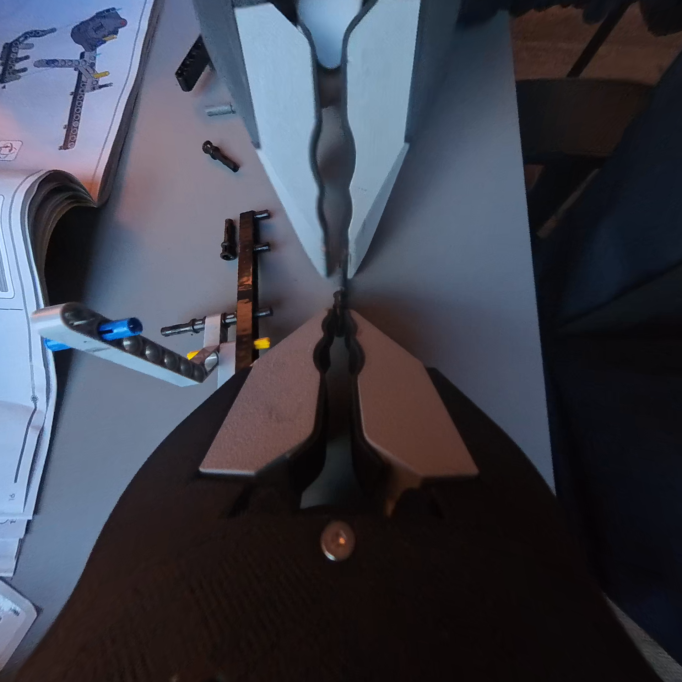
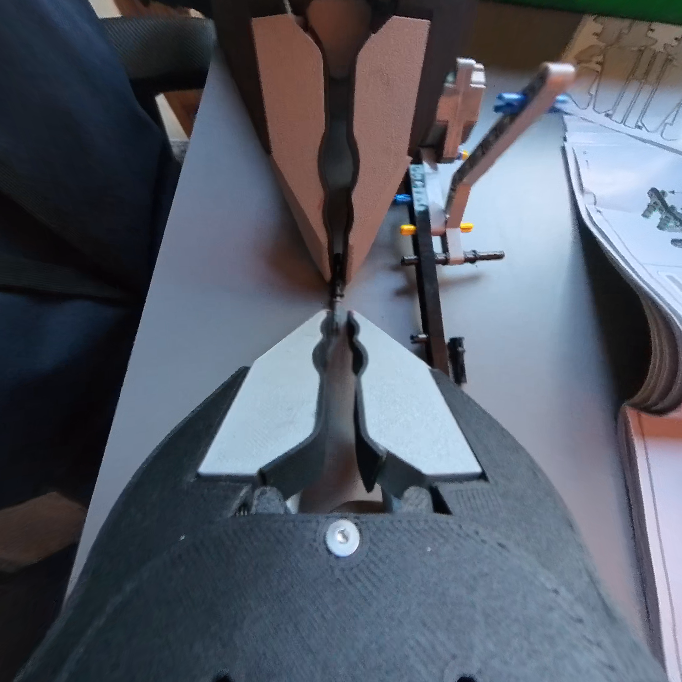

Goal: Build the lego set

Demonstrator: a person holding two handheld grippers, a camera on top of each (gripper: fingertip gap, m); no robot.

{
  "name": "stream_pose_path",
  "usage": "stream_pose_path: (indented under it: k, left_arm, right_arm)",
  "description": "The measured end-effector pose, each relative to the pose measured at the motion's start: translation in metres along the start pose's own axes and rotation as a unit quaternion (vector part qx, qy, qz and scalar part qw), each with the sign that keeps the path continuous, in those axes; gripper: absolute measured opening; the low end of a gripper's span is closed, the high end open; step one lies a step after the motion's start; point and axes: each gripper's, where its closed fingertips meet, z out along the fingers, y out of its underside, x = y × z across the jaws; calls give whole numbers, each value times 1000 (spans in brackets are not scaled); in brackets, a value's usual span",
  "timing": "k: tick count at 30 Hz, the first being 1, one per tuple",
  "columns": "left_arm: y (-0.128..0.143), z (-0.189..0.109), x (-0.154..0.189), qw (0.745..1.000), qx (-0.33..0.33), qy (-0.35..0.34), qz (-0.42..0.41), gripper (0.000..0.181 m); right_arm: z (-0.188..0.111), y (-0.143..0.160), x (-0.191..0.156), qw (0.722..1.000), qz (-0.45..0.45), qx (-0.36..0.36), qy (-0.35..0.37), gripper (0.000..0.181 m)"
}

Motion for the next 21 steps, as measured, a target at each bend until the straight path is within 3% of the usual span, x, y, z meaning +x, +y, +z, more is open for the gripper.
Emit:
stream_pose_path:
  k: [1,6,21]
  left_arm:
    - [0,0,0,1000,0,-3,1,2]
    - [1,-1,-2,1000,0,-11,4,2]
    - [1,0,0,1000,0,-4,3,2]
  right_arm:
    - [-3,1,2,1000,5,3,1,13]
    - [-15,15,8,1000,7,-4,3,0]
    - [-5,6,-1,1000,-7,-5,-5,0]
